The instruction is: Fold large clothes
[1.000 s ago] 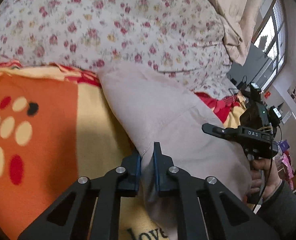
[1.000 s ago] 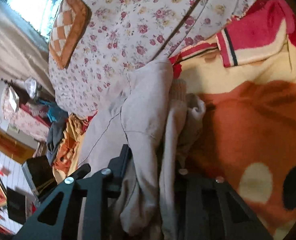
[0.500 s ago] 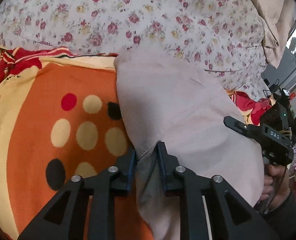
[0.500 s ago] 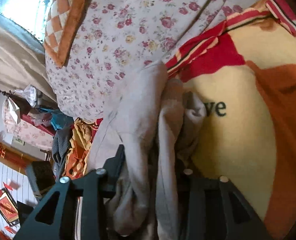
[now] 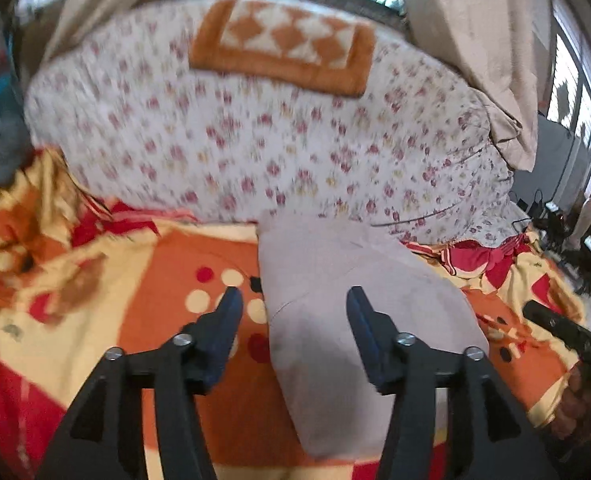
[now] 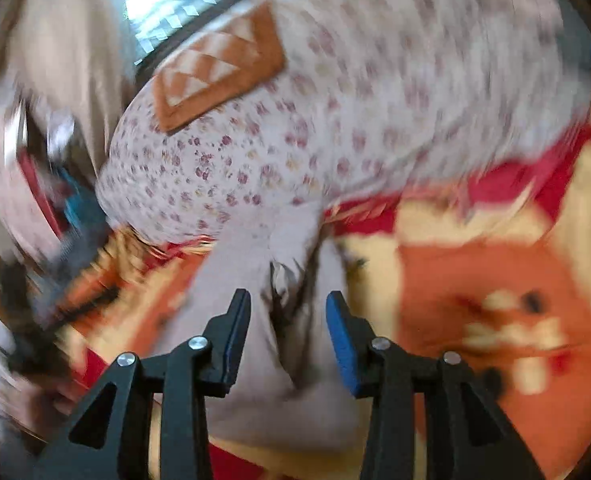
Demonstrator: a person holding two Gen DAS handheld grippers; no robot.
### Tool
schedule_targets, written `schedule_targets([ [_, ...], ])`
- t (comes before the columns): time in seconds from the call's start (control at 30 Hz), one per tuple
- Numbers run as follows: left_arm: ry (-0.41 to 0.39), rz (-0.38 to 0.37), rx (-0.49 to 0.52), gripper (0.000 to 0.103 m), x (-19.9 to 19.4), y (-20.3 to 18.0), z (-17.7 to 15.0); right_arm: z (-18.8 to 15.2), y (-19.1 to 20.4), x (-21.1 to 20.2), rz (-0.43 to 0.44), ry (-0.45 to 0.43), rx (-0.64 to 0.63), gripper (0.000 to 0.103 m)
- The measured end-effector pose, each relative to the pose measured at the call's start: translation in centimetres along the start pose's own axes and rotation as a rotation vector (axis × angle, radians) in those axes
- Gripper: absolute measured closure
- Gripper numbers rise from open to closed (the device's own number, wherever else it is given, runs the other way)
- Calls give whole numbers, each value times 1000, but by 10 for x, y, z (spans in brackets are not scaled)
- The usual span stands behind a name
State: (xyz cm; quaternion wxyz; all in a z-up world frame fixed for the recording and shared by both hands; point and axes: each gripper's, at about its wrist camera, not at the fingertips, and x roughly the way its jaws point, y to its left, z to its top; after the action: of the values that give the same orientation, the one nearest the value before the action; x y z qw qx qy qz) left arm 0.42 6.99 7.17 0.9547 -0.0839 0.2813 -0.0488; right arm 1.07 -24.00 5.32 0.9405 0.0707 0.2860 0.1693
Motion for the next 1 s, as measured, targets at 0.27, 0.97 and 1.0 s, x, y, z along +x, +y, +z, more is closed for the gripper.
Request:
schedule_targets([
  [0.27,-34,162,-1,28,-48,-33,-17,-28,31,-49,-61,-46,-156,54],
  [0.97,149,157,105,28,-73,-120,-61,-67,16,-79,-157,-11,-113,51],
  [1.0,149,155,101,28,-73,-121,-60,-67,18,-78,-160,-10,-124,51],
])
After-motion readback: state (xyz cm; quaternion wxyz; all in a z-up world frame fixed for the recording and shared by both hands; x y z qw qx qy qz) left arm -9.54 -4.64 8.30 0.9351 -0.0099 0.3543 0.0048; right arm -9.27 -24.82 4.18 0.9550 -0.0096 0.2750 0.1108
